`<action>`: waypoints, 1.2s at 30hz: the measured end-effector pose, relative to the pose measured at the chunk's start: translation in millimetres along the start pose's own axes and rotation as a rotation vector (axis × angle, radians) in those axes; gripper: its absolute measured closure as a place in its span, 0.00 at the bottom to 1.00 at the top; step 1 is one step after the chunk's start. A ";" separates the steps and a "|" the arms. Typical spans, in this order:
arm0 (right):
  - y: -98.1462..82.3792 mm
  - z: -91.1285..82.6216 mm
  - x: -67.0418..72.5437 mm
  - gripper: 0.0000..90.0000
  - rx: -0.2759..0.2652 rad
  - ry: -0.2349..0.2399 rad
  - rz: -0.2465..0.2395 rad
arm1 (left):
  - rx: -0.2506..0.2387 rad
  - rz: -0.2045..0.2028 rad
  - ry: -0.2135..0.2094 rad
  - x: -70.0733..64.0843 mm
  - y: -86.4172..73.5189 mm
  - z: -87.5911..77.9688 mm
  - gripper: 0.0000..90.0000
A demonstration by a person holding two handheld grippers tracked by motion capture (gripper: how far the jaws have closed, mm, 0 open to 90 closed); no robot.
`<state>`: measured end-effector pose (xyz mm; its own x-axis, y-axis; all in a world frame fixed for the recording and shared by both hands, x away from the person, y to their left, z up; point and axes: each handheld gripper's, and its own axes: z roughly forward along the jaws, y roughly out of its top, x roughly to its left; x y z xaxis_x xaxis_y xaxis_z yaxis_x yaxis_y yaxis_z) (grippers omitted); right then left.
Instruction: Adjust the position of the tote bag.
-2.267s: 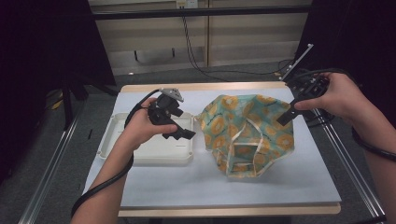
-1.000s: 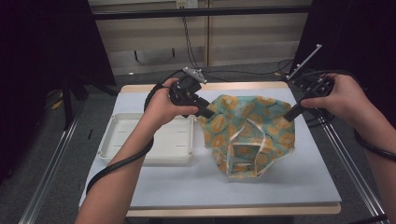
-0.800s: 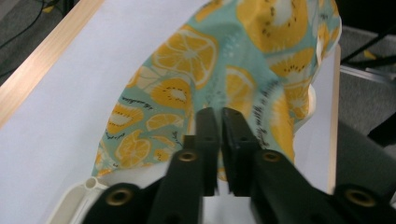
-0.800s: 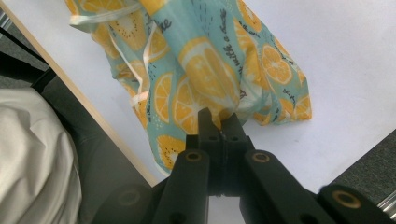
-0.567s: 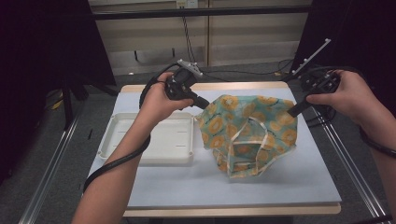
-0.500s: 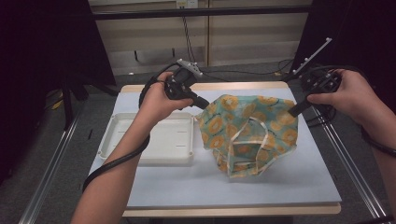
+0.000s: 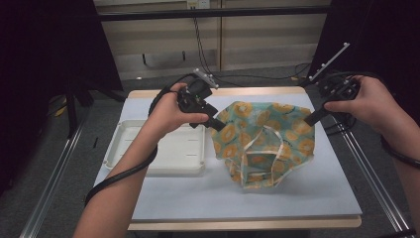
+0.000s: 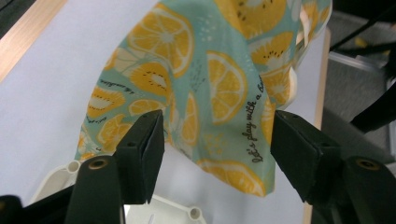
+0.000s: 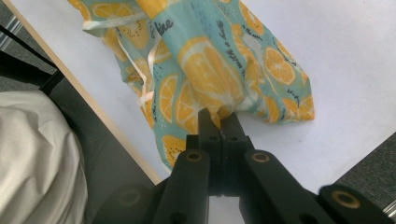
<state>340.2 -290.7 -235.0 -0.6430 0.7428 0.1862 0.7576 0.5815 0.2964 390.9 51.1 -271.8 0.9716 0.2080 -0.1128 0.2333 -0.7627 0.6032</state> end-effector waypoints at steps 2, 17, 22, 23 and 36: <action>0.4 0.8 -0.7 1.00 0.000 0.000 -0.007 | -0.007 0.016 0.008 0.5 2.5 3.8 0.48; -1.7 -24.7 -6.2 1.00 -0.071 0.032 0.007 | -0.068 -0.014 -0.024 13.5 15.3 -24.0 1.00; 2.5 -34.3 -8.0 1.00 -0.095 0.044 0.018 | -0.094 -0.040 -0.026 20.7 15.3 -26.0 1.00; 3.0 -36.5 -8.7 1.00 -0.104 0.048 0.023 | -0.094 -0.046 -0.024 22.2 14.6 -25.7 1.00; 15.9 -27.2 -20.7 1.00 -0.131 0.057 0.096 | -0.053 -0.147 -0.046 41.9 1.6 2.3 1.00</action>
<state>362.5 -305.8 -208.7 -0.5764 0.7709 0.2710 0.7973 0.4577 0.3935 432.0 57.1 -277.4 0.9282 0.2860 -0.2381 0.3719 -0.6927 0.6179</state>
